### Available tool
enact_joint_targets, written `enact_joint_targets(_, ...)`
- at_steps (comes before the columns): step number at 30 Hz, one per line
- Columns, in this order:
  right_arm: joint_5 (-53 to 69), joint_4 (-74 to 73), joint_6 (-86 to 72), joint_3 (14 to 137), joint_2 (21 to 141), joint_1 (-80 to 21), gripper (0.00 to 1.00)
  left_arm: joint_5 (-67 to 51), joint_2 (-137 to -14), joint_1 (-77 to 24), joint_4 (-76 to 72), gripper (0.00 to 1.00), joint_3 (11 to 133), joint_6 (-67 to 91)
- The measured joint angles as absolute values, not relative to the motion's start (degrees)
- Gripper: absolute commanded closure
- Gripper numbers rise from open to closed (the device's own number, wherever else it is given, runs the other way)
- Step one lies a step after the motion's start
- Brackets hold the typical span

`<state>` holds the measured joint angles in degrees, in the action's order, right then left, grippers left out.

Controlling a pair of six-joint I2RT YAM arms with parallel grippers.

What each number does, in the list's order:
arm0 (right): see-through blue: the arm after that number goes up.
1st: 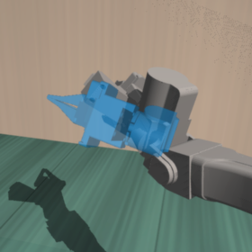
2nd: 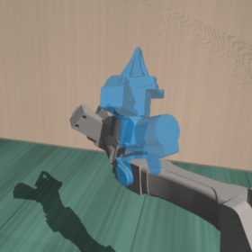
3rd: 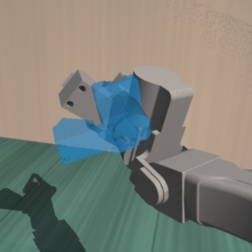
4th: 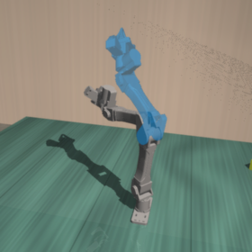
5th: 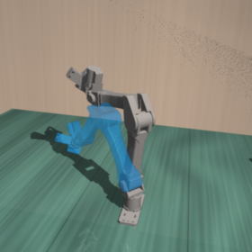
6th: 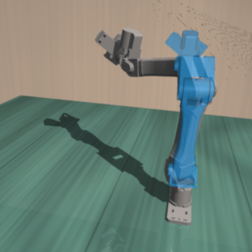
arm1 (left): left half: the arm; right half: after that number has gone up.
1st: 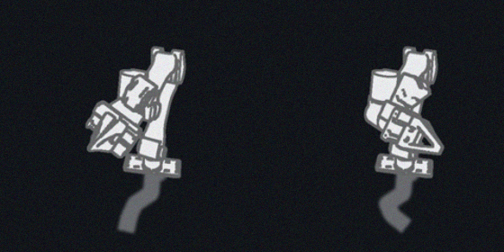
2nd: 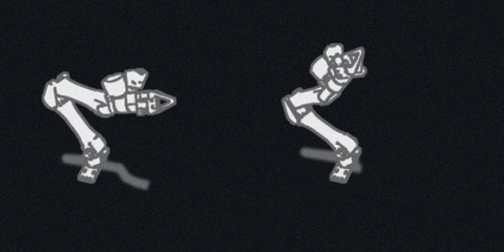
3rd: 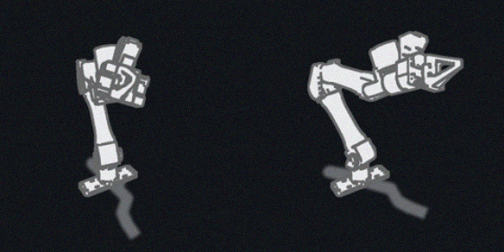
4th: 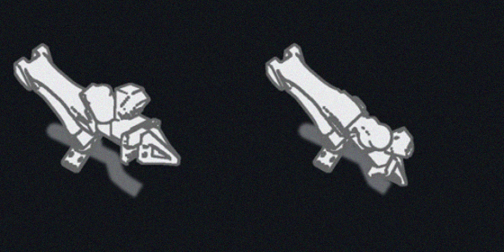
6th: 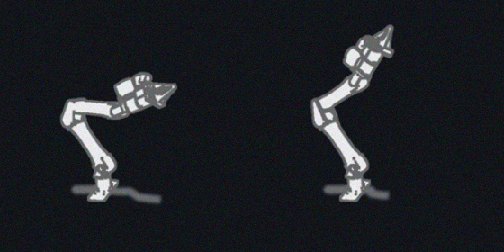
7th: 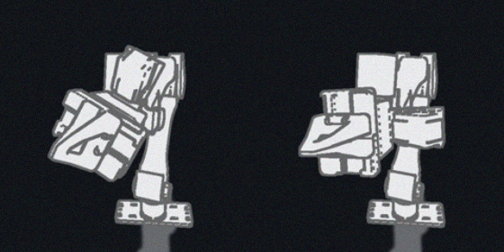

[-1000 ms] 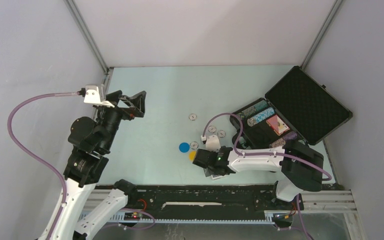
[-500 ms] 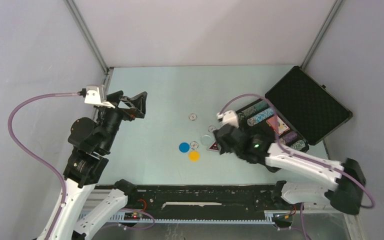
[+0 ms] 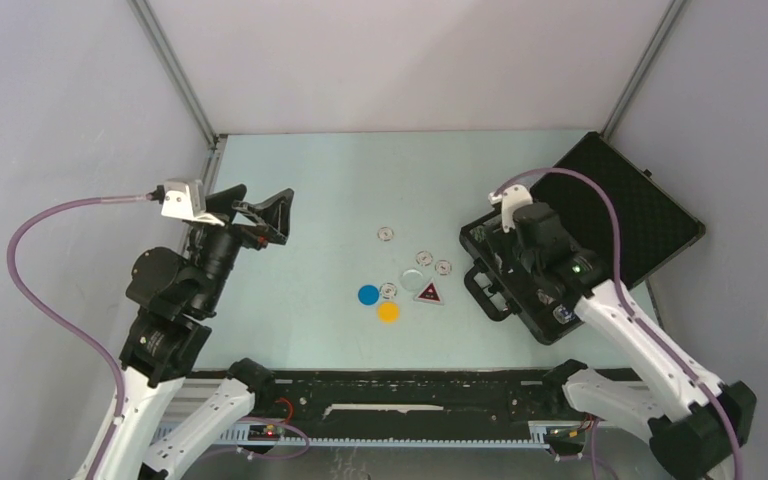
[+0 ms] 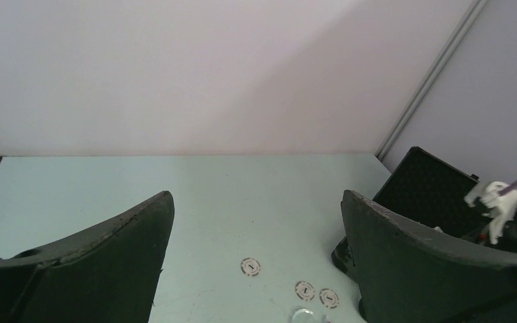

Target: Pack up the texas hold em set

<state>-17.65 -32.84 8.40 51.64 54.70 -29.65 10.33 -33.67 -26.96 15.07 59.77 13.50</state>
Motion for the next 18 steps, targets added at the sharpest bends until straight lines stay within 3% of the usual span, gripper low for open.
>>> enact_joint_targets(11, -12.9, -45.1, 15.9, 62.8, 75.7, -20.0, 0.53, 11.4, -32.8, -28.6, 15.1, 0.00, 59.8, 13.5)
enact_joint_targets(18, -9.4, -49.5, 17.9, 63.9, 82.2, -19.0, 0.52, 11.9, -32.7, -29.7, 15.1, 0.00, 59.8, 13.3)
